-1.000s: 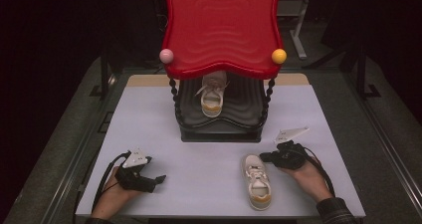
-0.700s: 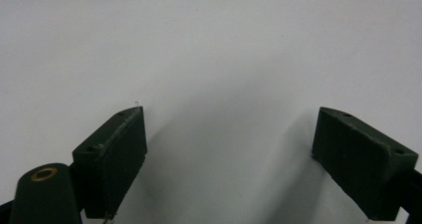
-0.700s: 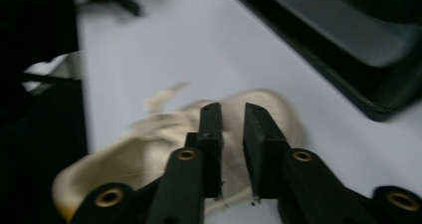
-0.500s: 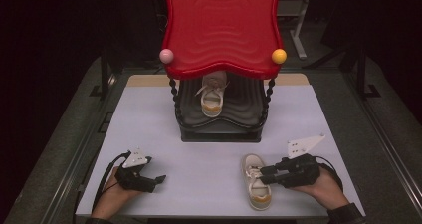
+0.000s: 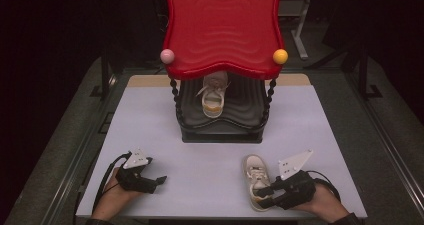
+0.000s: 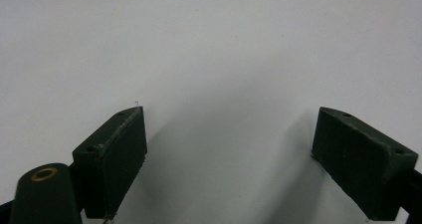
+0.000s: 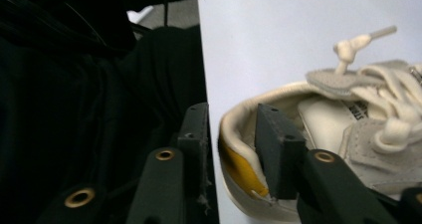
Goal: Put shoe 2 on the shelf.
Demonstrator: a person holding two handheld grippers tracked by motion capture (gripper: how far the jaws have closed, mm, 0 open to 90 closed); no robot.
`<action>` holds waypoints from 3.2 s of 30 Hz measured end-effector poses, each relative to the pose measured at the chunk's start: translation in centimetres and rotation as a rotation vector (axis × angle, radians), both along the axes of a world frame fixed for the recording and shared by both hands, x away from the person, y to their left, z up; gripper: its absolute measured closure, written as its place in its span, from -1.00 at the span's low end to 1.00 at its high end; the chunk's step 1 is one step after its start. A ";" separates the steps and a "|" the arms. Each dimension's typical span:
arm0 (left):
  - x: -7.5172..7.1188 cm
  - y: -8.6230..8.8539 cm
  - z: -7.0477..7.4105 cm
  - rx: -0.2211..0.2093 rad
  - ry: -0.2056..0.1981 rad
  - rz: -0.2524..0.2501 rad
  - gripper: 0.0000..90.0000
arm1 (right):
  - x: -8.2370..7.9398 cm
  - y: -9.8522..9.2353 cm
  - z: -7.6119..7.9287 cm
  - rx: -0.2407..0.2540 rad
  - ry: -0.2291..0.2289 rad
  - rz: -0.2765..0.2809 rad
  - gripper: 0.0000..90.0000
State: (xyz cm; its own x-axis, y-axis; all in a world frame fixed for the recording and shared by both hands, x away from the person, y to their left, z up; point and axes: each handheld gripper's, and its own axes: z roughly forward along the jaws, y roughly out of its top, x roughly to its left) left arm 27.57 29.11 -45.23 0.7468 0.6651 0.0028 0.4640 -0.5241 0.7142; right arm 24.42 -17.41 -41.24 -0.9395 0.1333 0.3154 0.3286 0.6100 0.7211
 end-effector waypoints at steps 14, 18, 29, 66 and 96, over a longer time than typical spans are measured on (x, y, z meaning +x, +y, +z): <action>0.0 0.0 0.0 0.001 0.002 -0.001 -0.71 | 0.0 0.8 0.1 -0.023 -0.072 0.058 0.73; 0.0 0.0 0.0 0.001 0.002 -0.001 -0.71 | 0.3 1.1 0.6 -0.018 -0.087 0.049 0.73; 0.0 0.0 0.0 0.000 0.003 0.000 -0.71 | 0.6 2.6 3.5 0.013 -0.158 0.061 0.74; 0.0 0.0 0.0 -0.001 0.005 0.000 -0.71 | 10.6 6.8 12.6 -0.017 -0.399 -0.001 0.73; 0.6 -1.2 1.3 0.020 0.050 0.027 -0.57 | 13.1 7.2 11.3 -0.030 -0.413 -0.092 0.44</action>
State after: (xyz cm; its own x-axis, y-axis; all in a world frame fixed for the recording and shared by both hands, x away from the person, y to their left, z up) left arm 28.15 27.93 -43.92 0.7284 0.6849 -0.0207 0.5131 -0.5252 0.6789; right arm 37.55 -10.22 -29.92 -0.9699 0.2263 -0.0903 0.0702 0.6144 0.7858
